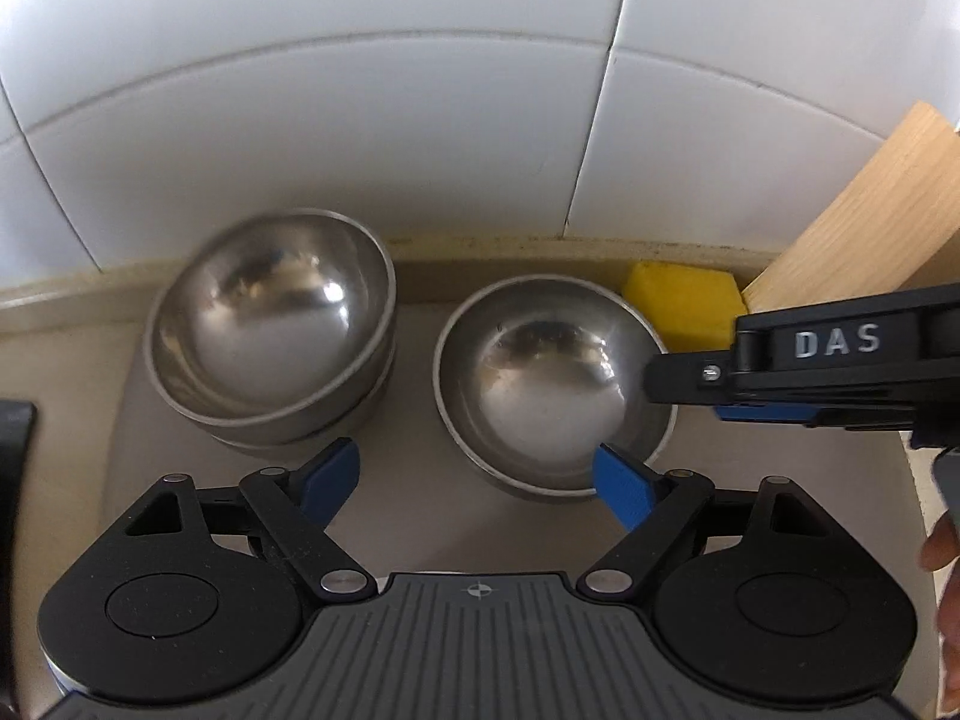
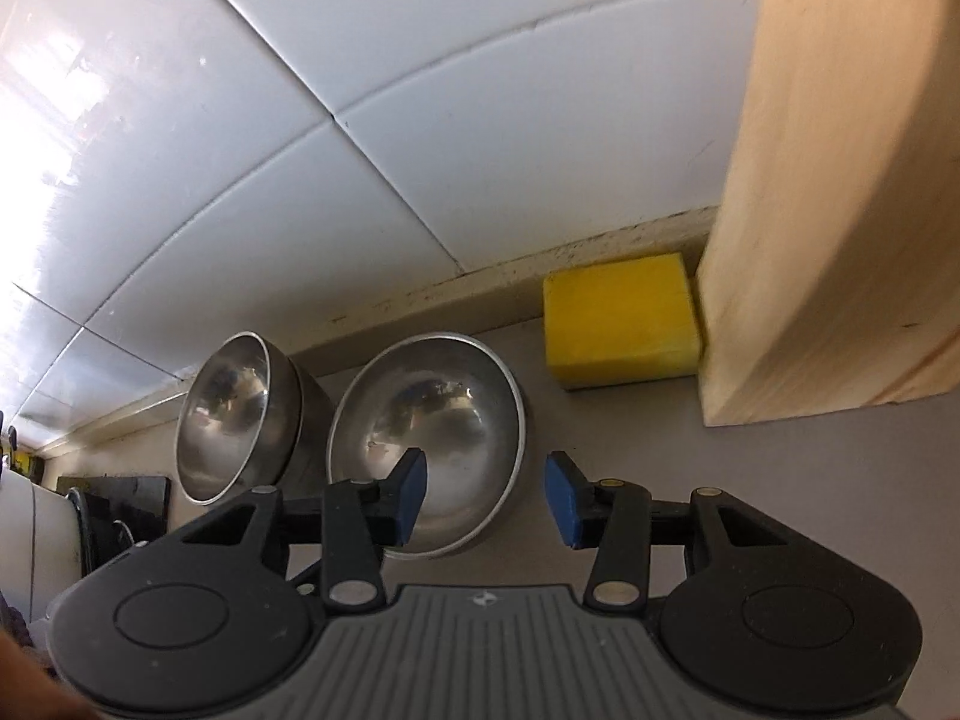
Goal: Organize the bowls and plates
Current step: 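Close both grippers on the rim of the next steel bowl, then carry the steel bowl and lower it onto the nested bowls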
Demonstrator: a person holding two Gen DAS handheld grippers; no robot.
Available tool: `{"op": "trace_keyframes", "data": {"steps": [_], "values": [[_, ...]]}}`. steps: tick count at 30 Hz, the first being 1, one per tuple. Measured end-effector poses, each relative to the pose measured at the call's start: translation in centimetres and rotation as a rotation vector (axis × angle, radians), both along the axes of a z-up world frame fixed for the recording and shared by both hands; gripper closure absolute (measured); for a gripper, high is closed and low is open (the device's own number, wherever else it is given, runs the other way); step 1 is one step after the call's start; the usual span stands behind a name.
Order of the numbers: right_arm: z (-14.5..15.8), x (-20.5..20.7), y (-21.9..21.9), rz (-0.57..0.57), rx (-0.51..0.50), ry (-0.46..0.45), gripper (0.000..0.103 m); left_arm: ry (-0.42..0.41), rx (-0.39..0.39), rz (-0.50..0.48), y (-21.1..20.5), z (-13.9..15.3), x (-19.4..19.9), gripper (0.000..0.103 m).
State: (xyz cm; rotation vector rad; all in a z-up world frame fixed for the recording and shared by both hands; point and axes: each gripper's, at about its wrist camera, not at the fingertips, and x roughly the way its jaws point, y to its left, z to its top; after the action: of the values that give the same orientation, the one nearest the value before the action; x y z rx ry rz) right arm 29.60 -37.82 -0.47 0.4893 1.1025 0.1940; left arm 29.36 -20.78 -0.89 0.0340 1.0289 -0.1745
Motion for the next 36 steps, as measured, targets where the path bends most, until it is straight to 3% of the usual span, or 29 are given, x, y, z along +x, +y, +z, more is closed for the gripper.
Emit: {"op": "trace_keyframes", "data": {"steps": [9, 12, 15, 20, 22, 24, 30, 36], "values": [[-2.6, 2.1, 0.5, 0.046, -0.003, 0.034, 0.076, 0.009, 0.039, 0.027, -1.2, -2.3, 1.0, 0.025], [-2.9, 2.3, 1.0, 0.062, -0.034, 0.031, 0.076, -0.028, 0.022, 0.042, -1.0, -1.9, 1.3, 0.026], [-3.3, 2.6, 1.1, 0.073, -0.025, 0.040, 0.077, -0.012, 0.030, 0.039, -1.2, -2.0, 1.8, 0.027], [-3.9, 2.7, 1.2, 0.076, -0.034, 0.049, 0.088, 0.027, 0.046, 0.017, -1.8, -3.6, 2.0, 0.047], [-4.2, 2.8, 0.9, 0.067, -0.033, 0.052, 0.098, 0.027, 0.039, 0.009, -1.9, -4.0, 1.9, 0.059], [-4.4, 2.7, 0.4, 0.058, -0.018, 0.057, 0.103, 0.022, 0.057, 0.002, -2.1, -4.0, 1.9, 0.060], [-4.3, 2.3, 0.2, 0.048, -0.010, 0.049, 0.103, 0.019, 0.060, -0.005, -2.3, -4.1, 2.0, 0.065], [-2.4, 1.7, -0.3, 0.034, -0.018, 0.010, 0.103, -0.028, 0.054, -0.020, -2.1, -1.9, 0.9, 0.064]]}}
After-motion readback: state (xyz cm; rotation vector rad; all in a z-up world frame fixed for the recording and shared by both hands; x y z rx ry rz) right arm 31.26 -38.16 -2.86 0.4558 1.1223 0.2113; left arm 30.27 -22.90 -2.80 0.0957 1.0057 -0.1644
